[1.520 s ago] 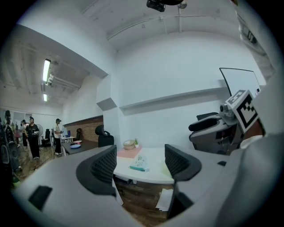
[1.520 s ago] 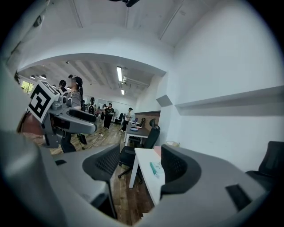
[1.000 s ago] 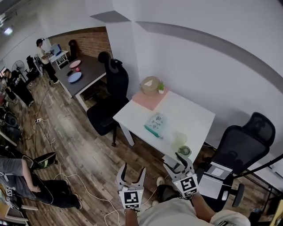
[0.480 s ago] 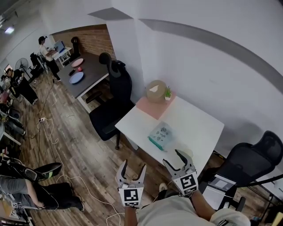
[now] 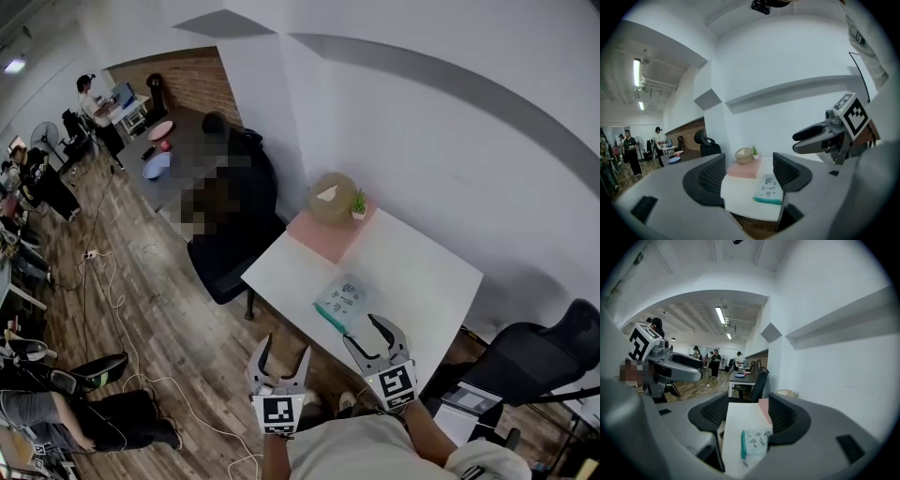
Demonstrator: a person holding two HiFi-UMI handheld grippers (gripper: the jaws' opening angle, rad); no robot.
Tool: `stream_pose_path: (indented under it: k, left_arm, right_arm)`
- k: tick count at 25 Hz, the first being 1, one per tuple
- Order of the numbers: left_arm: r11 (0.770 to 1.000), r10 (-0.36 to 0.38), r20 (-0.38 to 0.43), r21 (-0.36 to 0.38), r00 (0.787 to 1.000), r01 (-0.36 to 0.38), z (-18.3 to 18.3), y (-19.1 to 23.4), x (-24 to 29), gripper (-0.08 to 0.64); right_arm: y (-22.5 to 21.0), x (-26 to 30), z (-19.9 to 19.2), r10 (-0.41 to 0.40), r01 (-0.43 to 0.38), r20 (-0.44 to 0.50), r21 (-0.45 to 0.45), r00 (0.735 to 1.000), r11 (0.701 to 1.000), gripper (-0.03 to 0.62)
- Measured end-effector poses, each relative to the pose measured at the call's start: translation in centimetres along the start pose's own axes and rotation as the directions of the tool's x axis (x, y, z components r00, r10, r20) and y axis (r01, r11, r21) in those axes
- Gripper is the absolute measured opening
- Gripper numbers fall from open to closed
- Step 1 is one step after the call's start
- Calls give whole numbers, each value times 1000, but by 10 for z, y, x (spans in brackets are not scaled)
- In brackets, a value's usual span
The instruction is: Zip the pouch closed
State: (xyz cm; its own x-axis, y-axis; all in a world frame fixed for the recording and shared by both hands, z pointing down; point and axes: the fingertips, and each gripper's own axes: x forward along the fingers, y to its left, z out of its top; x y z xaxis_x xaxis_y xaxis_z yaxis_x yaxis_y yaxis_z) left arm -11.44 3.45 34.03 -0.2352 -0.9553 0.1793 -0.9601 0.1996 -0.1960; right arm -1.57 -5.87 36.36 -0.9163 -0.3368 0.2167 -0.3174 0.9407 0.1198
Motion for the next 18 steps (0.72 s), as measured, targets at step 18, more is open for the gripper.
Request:
stream_pose_path:
  k: [18]
  left_arm:
    - [910,-412,-51,18,910,414,-66,14,131,298]
  right_arm:
    - [-39,73,-80,-217,255,-330,75,919,964,208]
